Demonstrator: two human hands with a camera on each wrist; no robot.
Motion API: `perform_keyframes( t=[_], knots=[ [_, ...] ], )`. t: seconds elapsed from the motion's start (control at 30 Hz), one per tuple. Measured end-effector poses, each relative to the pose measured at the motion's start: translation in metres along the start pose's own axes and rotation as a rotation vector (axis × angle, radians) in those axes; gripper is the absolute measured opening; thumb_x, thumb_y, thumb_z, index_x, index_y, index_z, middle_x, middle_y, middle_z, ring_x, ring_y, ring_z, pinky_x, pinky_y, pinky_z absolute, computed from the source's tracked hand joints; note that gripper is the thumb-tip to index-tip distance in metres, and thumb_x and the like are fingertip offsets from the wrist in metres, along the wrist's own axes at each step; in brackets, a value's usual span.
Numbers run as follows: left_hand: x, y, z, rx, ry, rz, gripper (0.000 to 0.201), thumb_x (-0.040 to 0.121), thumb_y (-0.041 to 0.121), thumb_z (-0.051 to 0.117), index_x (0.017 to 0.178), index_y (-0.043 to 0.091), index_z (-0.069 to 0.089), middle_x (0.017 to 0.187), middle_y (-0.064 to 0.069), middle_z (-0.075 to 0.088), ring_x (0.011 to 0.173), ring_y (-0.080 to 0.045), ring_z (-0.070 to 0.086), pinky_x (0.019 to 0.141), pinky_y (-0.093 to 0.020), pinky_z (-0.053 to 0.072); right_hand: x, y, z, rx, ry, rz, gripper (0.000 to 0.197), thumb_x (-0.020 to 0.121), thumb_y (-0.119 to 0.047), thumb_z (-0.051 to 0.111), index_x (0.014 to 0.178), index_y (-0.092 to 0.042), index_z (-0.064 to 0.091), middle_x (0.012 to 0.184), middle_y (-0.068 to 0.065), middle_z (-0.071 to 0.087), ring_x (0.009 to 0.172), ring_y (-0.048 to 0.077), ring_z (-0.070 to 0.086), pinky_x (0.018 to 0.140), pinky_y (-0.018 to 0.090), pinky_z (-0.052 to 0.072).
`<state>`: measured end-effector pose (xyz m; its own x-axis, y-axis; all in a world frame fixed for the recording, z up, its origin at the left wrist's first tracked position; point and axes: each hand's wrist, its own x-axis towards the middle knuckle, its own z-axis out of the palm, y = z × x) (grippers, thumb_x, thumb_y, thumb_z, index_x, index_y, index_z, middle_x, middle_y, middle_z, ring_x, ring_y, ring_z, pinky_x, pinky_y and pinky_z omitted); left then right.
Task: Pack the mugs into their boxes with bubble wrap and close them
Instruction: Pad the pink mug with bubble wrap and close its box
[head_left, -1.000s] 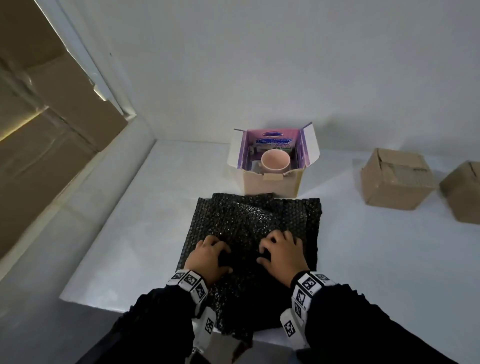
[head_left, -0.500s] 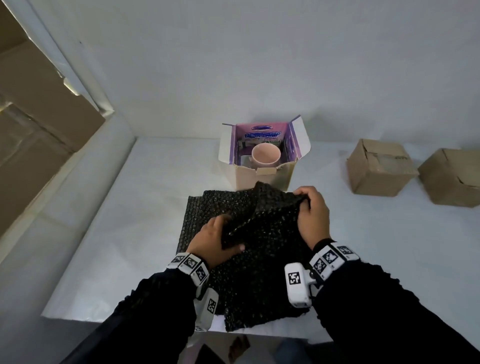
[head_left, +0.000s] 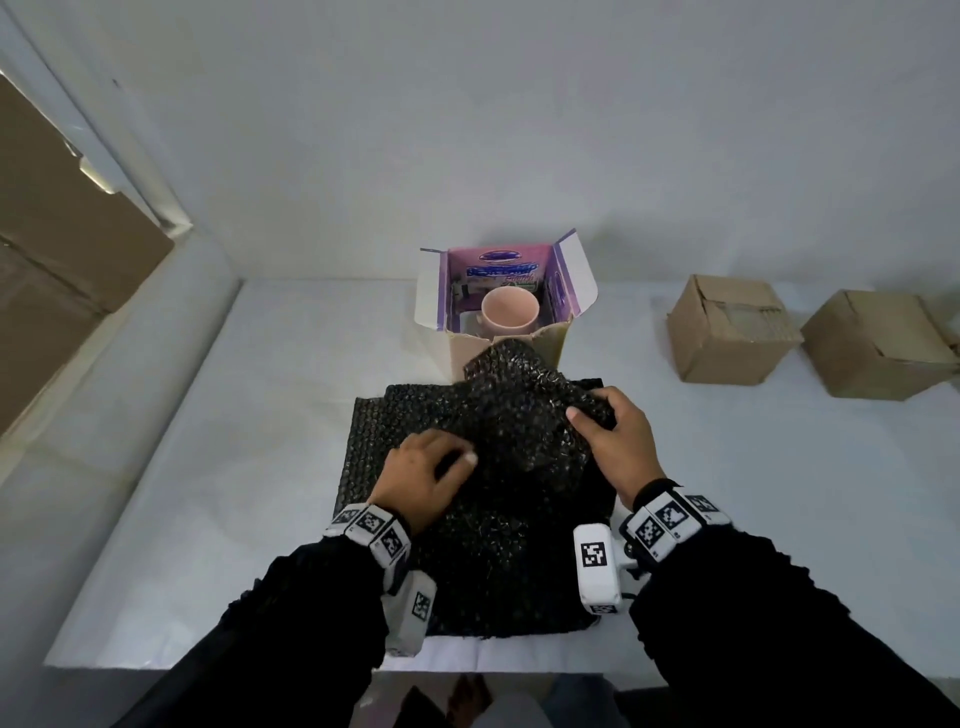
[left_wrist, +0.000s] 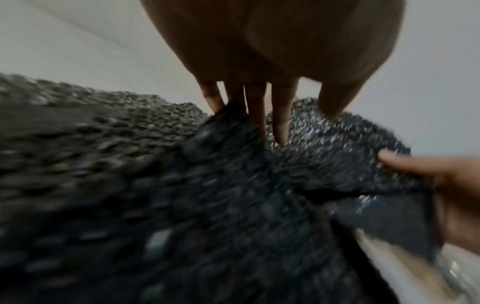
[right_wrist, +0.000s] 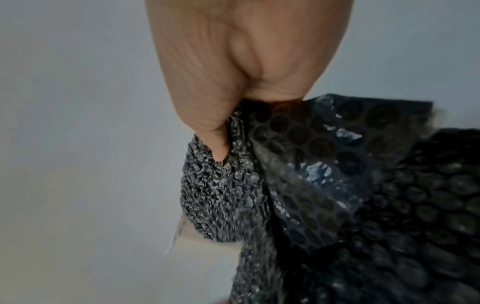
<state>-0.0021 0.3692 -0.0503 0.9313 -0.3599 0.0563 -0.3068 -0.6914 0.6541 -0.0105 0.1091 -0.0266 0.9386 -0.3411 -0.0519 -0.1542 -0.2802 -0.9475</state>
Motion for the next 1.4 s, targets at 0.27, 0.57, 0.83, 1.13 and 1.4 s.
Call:
perform_keyframes(
  t=[0.27,0.57,0.83,1.13,1.4],
  knots=[
    [0.044,0.051,-0.034,-0.239,0.024,-0.093,0.108,0.049,0.085,0.067,0.141,0.057,0.017,0.111,0.018,0.064,0.11,-0.008,0.058,0.098,-0.04,0.041,0.001,-0.059,0.021,0.022,-0.184,-0.221,0.02,0.085,-0.034,0.072,0.097,-0.021,0.062,0.096,-0.003,0.07,0.09,0.01,0.066,0.088,0.039,0.054],
    [0.076,0.049,-0.056,-0.109,0.202,0.117,0.016,0.086,0.03,0.066,0.097,0.018,0.064,0.095,0.005,0.067,0.093,-0.021,0.061,0.085,-0.035,0.048,0.021,-0.086,0.011,0.0,-0.295,-0.262,0.041,0.074,-0.046,0.079,0.1,-0.021,0.057,0.099,0.0,0.068,0.093,0.014,0.065,0.089,0.039,0.053],
    [0.118,0.062,-0.087,-0.136,0.295,0.218,0.02,0.096,0.008,0.048,0.106,0.025,0.054,0.072,0.013,0.059,0.063,-0.002,0.053,0.061,-0.013,0.038,0.075,-0.106,-0.007,-0.347,-0.569,-0.252,0.038,0.091,-0.035,0.065,0.127,-0.026,0.056,0.114,-0.005,0.066,0.105,0.015,0.063,0.088,0.025,0.046],
    [0.174,0.051,-0.089,0.019,0.299,0.132,0.071,0.075,0.036,0.045,0.144,0.02,0.043,0.118,-0.004,0.057,0.105,-0.024,0.044,0.092,-0.037,0.04,0.144,-0.129,0.026,0.01,-0.246,-0.151,0.024,0.086,-0.012,0.056,0.107,-0.018,0.068,0.103,0.004,0.07,0.096,0.021,0.064,0.085,0.031,0.052],
    [0.227,0.039,-0.079,-0.381,0.418,-0.026,0.069,0.07,0.003,0.076,0.125,0.031,0.044,0.11,0.004,0.059,0.087,-0.023,0.067,0.074,-0.045,0.058,0.19,-0.123,0.067,-0.058,-0.236,-0.35,0.017,0.079,-0.012,0.075,0.09,-0.023,0.07,0.085,-0.01,0.069,0.076,0.004,0.063,0.075,0.022,0.051]
  ],
)
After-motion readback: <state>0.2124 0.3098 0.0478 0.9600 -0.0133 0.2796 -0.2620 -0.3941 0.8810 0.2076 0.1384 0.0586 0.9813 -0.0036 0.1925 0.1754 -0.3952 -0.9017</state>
